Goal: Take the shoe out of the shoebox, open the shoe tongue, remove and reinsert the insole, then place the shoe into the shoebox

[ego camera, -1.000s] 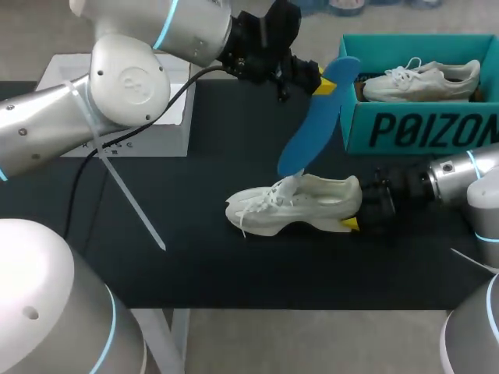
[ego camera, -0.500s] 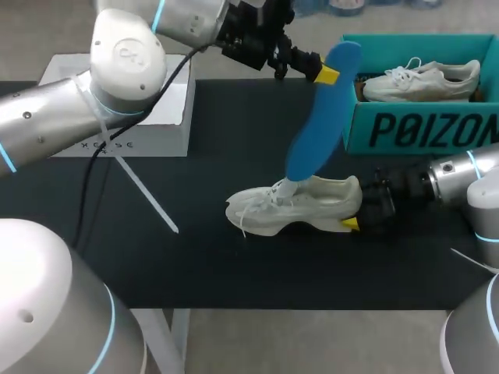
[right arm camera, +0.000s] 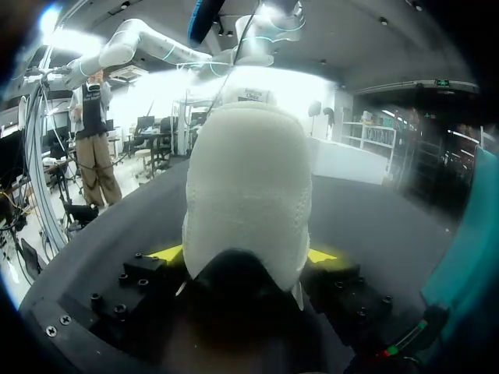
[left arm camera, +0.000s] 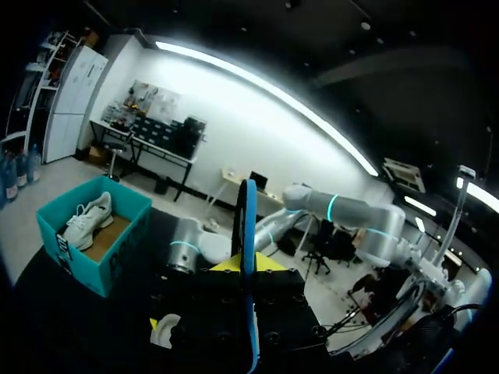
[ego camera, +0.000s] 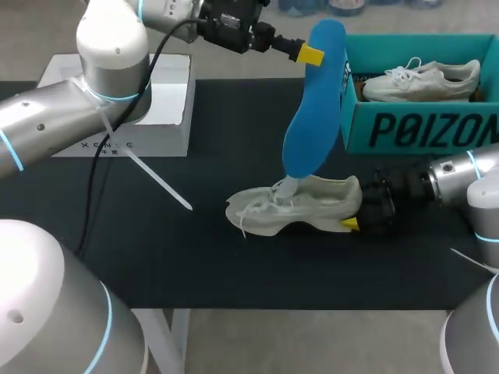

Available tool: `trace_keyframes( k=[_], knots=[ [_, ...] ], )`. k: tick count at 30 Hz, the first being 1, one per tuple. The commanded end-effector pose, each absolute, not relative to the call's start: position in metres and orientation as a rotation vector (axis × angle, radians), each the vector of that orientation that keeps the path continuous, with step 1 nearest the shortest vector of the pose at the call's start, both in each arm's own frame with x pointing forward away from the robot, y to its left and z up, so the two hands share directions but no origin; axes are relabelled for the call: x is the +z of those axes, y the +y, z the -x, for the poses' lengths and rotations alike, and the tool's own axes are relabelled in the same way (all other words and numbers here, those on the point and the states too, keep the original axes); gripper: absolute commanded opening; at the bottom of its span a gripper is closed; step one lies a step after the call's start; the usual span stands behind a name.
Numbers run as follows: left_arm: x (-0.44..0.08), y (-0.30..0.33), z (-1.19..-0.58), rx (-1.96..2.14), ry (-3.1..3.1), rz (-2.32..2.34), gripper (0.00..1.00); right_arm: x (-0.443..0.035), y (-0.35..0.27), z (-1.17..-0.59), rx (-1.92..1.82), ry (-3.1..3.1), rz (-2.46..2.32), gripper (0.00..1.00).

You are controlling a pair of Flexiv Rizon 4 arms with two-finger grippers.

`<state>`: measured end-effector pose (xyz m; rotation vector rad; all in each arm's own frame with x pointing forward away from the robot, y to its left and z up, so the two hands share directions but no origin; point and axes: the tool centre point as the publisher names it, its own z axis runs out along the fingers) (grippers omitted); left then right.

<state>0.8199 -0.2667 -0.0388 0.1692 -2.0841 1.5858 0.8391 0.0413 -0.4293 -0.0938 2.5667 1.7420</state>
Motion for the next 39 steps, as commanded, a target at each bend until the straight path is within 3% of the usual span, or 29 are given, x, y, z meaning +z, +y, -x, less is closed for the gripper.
trace_keyframes(
  k=[1, 15, 25, 26, 27, 39],
  knots=[
    [-0.037, -0.257, -0.808, 1.609, -2.091, -0.204, 0.0, -0.433, 0.043, -0.838, 1.738, 2.567, 0.09, 0.0],
    [-0.008, -0.201, -0.805, 1.654, -2.103, -0.365, 0.0, -0.433, 0.043, -0.838, 1.738, 2.567, 0.09, 0.0],
    [-0.009, -0.196, -0.806, 1.634, -2.075, -0.302, 0.0, -0.433, 0.043, -0.838, 1.738, 2.567, 0.09, 0.0],
    [-0.009, -0.196, -0.806, 1.634, -2.075, -0.302, 0.0, -0.433, 0.043, -0.838, 1.738, 2.567, 0.09, 0.11],
    [-0.009, -0.196, -0.806, 1.634, -2.075, -0.302, 0.0, -0.433, 0.043, -0.838, 1.738, 2.567, 0.09, 1.0],
    [-0.009, -0.196, -0.806, 1.634, -2.075, -0.302, 0.0, -0.432, 0.031, -0.836, 1.723, 2.563, 0.08, 1.0]
  ],
)
